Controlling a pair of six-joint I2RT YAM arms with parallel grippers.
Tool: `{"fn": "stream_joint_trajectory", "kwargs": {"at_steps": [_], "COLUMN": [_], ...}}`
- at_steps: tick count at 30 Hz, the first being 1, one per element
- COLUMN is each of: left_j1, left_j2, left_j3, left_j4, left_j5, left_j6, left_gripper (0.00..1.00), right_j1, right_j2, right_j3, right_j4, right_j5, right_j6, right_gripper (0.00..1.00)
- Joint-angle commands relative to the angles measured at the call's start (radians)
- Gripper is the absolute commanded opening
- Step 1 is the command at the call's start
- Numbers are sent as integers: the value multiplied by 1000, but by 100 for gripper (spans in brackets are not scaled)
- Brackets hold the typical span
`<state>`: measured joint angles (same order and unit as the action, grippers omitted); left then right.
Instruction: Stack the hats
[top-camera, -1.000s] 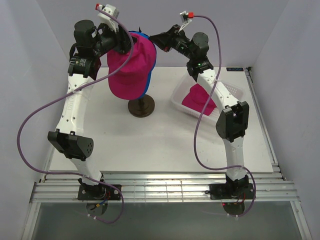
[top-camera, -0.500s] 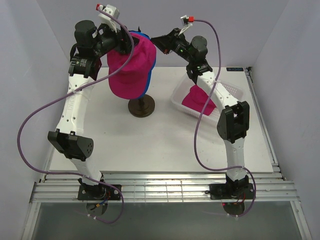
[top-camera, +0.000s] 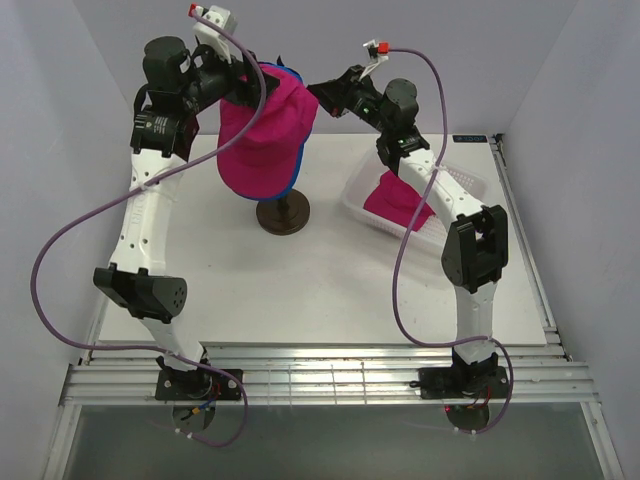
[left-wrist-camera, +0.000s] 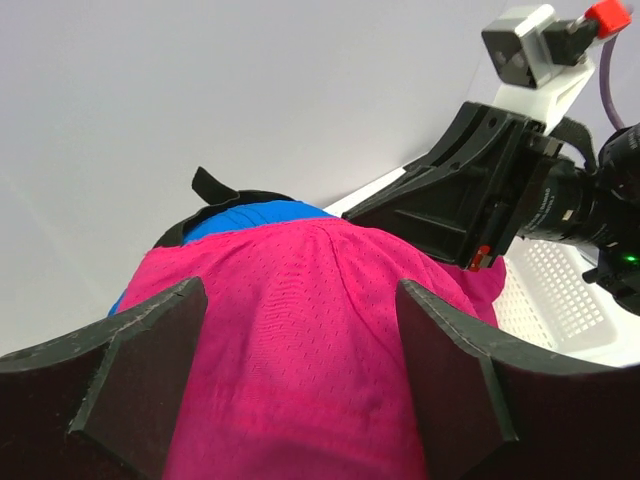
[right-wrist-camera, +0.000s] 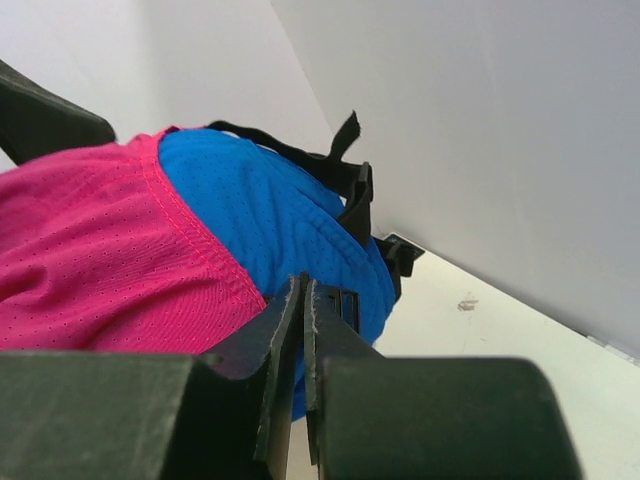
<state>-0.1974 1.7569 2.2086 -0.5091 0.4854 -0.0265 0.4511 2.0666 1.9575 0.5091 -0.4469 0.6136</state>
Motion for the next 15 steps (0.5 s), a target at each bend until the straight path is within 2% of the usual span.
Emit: {"fn": "stream_joint_trajectory", "kwargs": {"at_steps": [1,5,9,14,15], "left_j1": [3,4,10,84,105], "left_j2": [-48,-62,-76,-85,-83], "left_j3": [60,66,11,-15,-7], "left_j4": [-46,-57,-59,-51,-51], "left_j5": [-24,-50,-113,-143,-133], "left_j6": [7,20,68,39,-4], "left_gripper": [88,89,88,67,66], "right_j1": [-2,-2,-2,1,1], "right_j2": [-8,7,21,26,26], "right_j3": [-26,-9,47,115,121], "right_j4": [-109,-119,-135,-170,-184], "right_j5": [-1,-3,-7,5,7], "right_j6": [-74,-71,-66,-95,-104], "right_gripper": [8,8,8,10,13]}}
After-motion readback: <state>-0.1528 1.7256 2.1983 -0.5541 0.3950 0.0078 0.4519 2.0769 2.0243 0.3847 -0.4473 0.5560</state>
